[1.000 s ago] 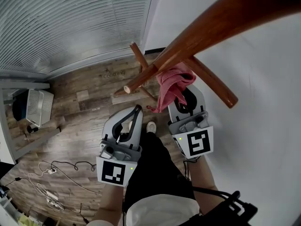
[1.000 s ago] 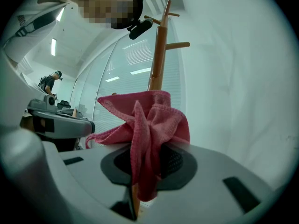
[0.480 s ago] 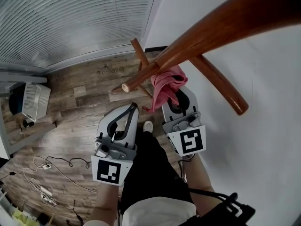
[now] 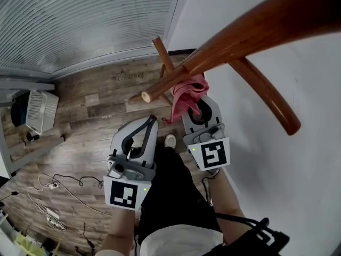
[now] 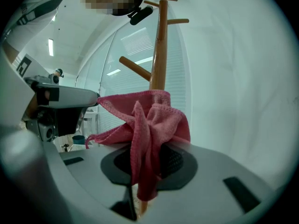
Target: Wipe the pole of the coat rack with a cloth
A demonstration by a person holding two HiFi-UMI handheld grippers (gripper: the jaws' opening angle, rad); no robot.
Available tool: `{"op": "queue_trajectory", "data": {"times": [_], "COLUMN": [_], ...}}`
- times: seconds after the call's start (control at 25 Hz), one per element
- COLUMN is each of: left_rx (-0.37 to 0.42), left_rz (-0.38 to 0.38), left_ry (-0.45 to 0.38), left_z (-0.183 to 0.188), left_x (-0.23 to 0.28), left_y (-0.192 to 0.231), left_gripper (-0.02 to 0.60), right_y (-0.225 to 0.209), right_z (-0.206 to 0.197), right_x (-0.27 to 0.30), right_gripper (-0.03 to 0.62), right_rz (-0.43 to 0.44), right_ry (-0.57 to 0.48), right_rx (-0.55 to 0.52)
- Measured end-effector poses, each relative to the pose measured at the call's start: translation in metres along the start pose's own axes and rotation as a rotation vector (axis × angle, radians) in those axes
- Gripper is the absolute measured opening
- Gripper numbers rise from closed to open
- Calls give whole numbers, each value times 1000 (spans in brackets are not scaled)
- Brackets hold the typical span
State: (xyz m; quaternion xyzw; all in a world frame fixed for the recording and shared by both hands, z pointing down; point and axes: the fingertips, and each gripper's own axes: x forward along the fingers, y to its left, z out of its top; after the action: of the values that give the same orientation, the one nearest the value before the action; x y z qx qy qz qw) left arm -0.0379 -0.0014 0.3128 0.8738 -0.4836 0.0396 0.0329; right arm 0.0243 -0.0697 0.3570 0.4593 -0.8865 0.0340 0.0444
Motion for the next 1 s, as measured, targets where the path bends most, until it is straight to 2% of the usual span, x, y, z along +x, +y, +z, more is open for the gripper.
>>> {"op": "queue_trajectory", "data": {"times": [0.64, 0.88, 1.0], "left_rx": [-2, -6, -3], "left_rz": [-19, -23, -30], "left_ry": [24, 35, 41], "left_z": [-11, -16, -17], "left_x": [1, -2, -3], "left_y": [-2, -3, -6], "left_gripper": [14, 14, 14], "right_y": [7, 11, 10], "right_z": [-46, -66, -81], "right_x": [12, 16, 12], "right_gripper": [86, 86, 86], "right_rz": [30, 54, 50], "right_ry": [60, 112, 192], "right_rx": [-45, -96, -96]}}
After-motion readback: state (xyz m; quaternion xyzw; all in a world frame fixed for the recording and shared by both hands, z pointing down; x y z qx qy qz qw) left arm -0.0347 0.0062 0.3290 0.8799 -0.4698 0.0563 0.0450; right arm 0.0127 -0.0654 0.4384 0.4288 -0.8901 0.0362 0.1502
